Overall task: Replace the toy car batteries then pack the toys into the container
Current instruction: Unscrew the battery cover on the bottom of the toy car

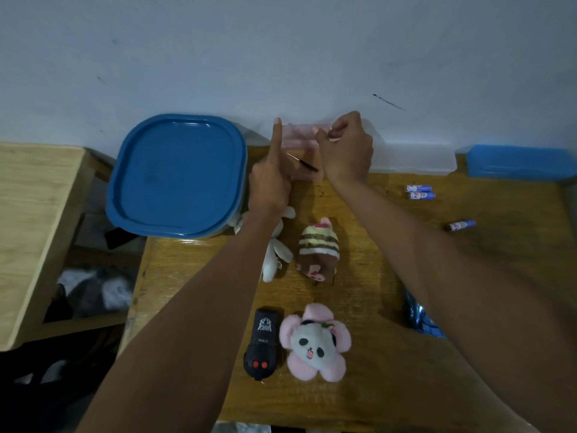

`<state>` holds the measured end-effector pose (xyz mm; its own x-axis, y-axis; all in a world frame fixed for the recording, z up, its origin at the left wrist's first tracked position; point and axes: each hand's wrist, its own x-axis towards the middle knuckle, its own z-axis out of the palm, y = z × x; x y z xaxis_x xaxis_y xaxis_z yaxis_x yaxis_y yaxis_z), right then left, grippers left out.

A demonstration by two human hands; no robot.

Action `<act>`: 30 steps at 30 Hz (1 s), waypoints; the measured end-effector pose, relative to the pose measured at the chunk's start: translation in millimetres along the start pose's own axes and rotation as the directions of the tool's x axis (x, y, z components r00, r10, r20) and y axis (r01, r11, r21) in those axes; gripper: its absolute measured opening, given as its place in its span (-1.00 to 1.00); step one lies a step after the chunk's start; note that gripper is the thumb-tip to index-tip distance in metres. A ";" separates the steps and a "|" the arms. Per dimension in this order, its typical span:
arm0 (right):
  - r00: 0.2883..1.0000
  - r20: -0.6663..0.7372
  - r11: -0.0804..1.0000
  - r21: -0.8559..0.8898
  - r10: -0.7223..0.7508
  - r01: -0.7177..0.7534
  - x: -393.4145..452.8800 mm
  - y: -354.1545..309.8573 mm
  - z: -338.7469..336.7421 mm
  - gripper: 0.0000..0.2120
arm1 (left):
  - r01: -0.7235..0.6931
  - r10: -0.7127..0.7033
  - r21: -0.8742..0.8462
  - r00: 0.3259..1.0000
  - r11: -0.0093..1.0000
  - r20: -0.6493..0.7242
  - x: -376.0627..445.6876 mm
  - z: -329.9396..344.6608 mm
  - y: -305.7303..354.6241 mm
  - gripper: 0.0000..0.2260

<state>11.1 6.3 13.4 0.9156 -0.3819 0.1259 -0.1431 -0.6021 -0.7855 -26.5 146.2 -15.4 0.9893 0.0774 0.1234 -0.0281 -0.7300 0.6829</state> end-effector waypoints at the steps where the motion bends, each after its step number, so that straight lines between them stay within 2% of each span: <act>1: 1.000 -0.014 1.000 0.007 0.006 -0.006 0.5 -0.6 -0.1 -0.79 | 0.003 -0.003 -0.014 1.000 1.000 0.001 0.3 0.3 -0.1 -0.25; 3: 1.000 -0.015 1.000 -0.002 -0.028 0.027 -3.1 0.9 -0.7 -0.83 | 0.003 -0.003 -0.053 1.000 0.999 0.002 2.7 1.0 -2.8 -0.24; 5: 0.995 0.009 0.991 -0.083 -0.101 0.101 -12.0 7.4 -1.6 -0.85 | -0.009 0.009 -0.064 1.000 0.998 0.004 5.0 1.5 -5.6 -0.22; 10: 0.961 0.218 0.917 -0.320 -0.172 0.237 -20.3 18.3 7.6 -0.94 | 0.013 -0.013 -0.038 1.000 0.999 -0.001 8.1 4.5 -7.4 -0.23; 14: 0.959 0.260 0.879 -0.423 -0.113 0.218 -17.6 10.6 24.2 -0.92 | 0.035 -0.035 -0.067 0.999 0.997 0.009 8.1 3.7 -6.7 -0.23; 19: 0.982 0.188 0.881 -0.458 -0.031 0.116 -15.1 9.3 38.9 -0.87 | 0.016 -0.016 -0.060 1.000 0.998 -0.004 5.5 2.3 -5.2 -0.24; 21: 0.977 0.212 0.898 -0.425 -0.025 0.115 -15.3 13.0 38.2 -0.87 | 0.009 -0.009 -0.059 1.000 0.998 0.000 4.6 2.0 -4.8 -0.23; 23: 0.973 0.228 0.948 -0.299 -0.045 0.114 -17.5 18.5 31.5 -0.94 | 0.015 -0.015 -0.034 1.000 0.999 0.001 5.2 2.4 -5.4 -0.23; 25: 0.969 0.206 0.969 -0.178 -0.135 0.173 -22.6 25.9 20.0 -0.92 | 0.028 -0.028 -0.002 1.000 1.000 0.001 6.8 3.4 -6.6 -0.26; 28: 0.957 0.110 0.962 -0.017 -0.269 0.272 -31.4 31.9 2.2 -0.88 | 0.034 -0.035 0.015 0.999 0.999 0.004 6.9 4.3 -7.2 -0.31; 30: 0.962 0.023 0.957 0.106 -0.273 0.269 -30.4 30.9 -3.6 -0.86 | 0.046 -0.047 0.015 0.999 0.999 0.011 6.0 3.6 -6.7 -0.31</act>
<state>-22.5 -3.2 -12.6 0.9284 -0.1871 0.3211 0.1489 -0.6044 -0.7826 -19.9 149.1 -21.8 0.9911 0.1035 0.0832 0.0201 -0.7357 0.6770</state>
